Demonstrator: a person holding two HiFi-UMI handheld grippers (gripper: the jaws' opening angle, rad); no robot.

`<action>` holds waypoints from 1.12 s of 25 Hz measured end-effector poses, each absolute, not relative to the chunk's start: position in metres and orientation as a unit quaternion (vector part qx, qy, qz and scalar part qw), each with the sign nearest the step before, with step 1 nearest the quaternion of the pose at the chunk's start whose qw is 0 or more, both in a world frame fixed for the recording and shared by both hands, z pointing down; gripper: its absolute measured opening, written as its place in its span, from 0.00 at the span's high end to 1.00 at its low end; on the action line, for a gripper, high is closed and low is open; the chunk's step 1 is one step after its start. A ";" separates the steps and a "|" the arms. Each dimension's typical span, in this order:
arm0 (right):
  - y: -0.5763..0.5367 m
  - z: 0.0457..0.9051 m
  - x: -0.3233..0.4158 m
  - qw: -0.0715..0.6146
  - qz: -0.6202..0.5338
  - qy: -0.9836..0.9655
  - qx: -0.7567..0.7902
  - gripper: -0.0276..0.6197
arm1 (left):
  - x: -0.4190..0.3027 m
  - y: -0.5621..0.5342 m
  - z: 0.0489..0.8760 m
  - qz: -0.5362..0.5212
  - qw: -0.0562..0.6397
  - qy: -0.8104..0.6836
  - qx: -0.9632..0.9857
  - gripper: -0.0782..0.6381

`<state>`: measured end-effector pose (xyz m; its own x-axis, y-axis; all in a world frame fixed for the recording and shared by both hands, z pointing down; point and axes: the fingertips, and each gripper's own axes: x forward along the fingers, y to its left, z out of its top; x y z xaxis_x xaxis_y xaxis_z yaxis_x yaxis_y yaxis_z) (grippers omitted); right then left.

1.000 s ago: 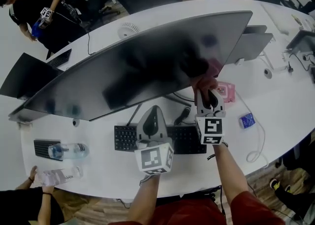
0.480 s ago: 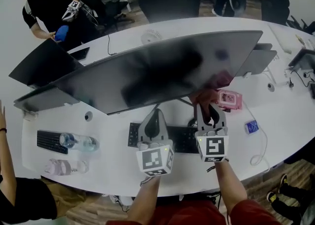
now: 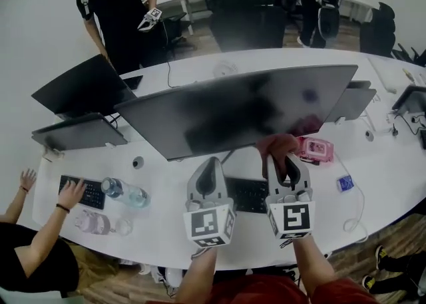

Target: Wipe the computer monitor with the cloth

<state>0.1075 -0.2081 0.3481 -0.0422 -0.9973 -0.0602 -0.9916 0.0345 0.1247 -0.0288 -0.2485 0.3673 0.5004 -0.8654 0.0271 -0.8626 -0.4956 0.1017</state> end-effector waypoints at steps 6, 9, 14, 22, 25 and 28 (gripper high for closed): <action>-0.191 0.315 0.078 0.002 -0.081 -0.737 0.671 0.84 | -0.041 -0.236 0.346 -0.028 0.047 -0.500 0.865 0.86; -0.188 0.308 0.072 -0.004 -0.080 -0.741 0.667 0.84 | -0.046 -0.230 0.336 -0.035 0.041 -0.501 0.864 0.86; -0.188 0.298 0.061 -0.007 -0.094 -0.747 0.658 0.84 | -0.054 -0.228 0.324 -0.043 0.032 -0.506 0.861 0.86; -0.189 0.297 0.051 -0.002 -0.099 -0.754 0.649 0.84 | -0.061 -0.228 0.320 -0.047 0.030 -0.511 0.858 0.86; -0.189 0.298 0.054 -0.002 -0.101 -0.753 0.650 0.84 | -0.060 -0.228 0.320 -0.048 0.028 -0.511 0.858 0.86; -0.191 0.298 0.054 -0.001 -0.101 -0.751 0.652 0.84 | -0.061 -0.230 0.318 -0.052 0.026 -0.511 0.858 0.86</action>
